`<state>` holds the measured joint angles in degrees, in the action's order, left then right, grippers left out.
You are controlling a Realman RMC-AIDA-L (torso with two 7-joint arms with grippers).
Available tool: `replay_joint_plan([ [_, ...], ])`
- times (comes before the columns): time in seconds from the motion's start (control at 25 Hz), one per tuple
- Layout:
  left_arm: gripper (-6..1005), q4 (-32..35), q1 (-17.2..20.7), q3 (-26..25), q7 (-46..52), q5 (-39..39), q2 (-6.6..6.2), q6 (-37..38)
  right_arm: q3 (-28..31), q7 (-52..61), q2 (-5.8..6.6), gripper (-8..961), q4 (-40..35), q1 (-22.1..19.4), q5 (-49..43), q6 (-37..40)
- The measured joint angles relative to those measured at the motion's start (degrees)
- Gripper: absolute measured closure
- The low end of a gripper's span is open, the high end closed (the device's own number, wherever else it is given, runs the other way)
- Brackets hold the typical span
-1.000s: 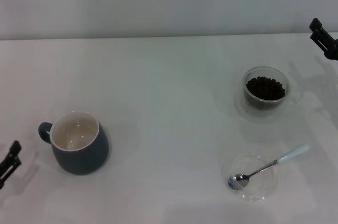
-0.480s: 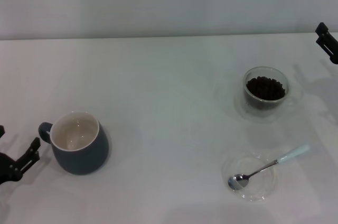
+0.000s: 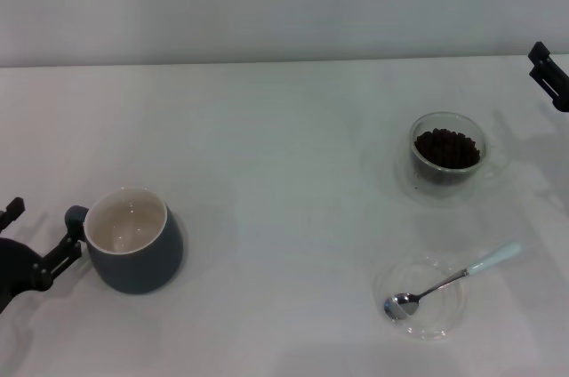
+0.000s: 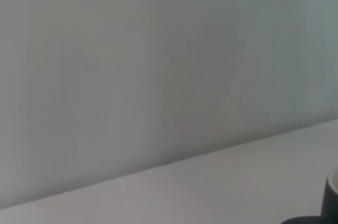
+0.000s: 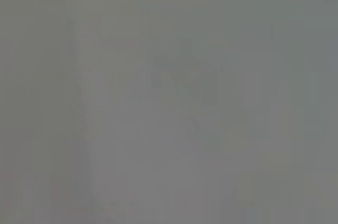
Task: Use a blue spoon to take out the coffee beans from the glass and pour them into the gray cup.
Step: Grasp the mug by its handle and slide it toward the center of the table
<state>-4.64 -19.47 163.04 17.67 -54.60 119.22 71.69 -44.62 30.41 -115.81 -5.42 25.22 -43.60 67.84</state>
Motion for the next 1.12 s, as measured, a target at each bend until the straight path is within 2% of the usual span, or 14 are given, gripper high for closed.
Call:
replay_joint_plan([
  [0.56, 138, 2.74, -1.27, 0.0, -4.58, -0.07, -0.04, -3.51, -0.35, 0.15, -0.03, 98, 0.06, -0.99, 0.0, 1.66],
  [0.96, 337, 4.87, -1.3, 0.0, -9.24, -0.34, -0.04, -3.97, -0.42, 0.21, -0.03, 98, 0.06, -1.31, 0.0, 2.27],
  [1.08, 544, 4.96, -1.47, 0.0, -9.41, -0.17, 0.0, -4.34, -0.44, 0.28, -0.03, 98, 0.06, -1.31, 0.0, 2.53],
  [1.12, 563, 4.98, -1.49, 0.0, -9.6, -0.12, 0.02, -4.39, -0.45, 0.29, -0.03, 98, 0.06, -1.31, 0.0, 2.56],
])
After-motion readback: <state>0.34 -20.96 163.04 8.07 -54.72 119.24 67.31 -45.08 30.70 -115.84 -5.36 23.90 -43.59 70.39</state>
